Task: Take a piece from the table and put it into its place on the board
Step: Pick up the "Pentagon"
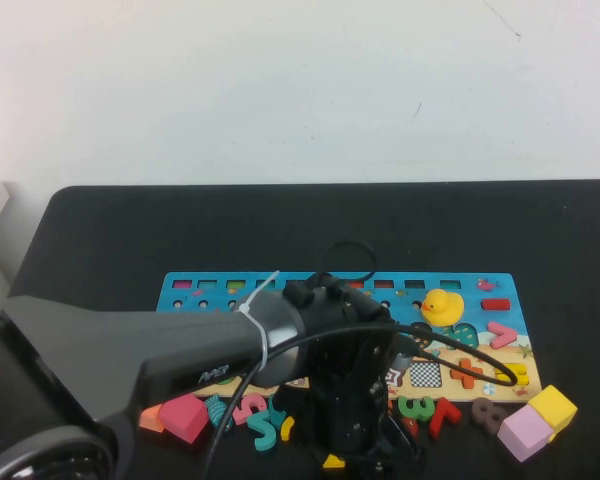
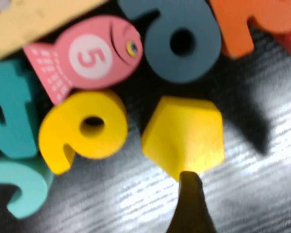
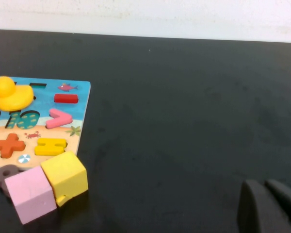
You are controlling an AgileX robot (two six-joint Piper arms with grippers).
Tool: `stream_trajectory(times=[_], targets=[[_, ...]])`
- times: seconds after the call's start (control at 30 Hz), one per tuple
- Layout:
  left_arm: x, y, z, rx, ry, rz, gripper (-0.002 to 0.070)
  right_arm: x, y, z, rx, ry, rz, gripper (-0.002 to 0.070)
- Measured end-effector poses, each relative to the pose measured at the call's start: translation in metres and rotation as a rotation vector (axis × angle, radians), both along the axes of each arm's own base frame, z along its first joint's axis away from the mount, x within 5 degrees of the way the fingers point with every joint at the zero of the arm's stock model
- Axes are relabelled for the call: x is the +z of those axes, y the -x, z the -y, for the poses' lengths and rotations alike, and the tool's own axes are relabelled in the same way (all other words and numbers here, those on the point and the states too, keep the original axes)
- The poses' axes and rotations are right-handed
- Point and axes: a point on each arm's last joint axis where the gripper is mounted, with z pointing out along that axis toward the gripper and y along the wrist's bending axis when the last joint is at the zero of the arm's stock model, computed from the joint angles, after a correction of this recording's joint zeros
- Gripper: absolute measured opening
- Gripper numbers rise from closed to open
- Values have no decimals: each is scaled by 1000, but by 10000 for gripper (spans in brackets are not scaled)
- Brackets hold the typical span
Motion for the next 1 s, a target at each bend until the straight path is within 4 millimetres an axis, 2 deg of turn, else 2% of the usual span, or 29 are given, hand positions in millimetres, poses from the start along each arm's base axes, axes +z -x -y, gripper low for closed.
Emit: stream_trajectory(times=[0.23,0.43,0.83,1.0], targets=[[1,-5,1,21,29,42,437,0,0,0,0,0,0,19],[1,-12,-4,62,-20,109,437,0,0,0,0,0,0,19],[0,-11,-8,97,-62,91,437,0,0,0,0,0,0,19],[-9,-9,-6,123,-58,49,437,0,0,0,0,0,0,19]])
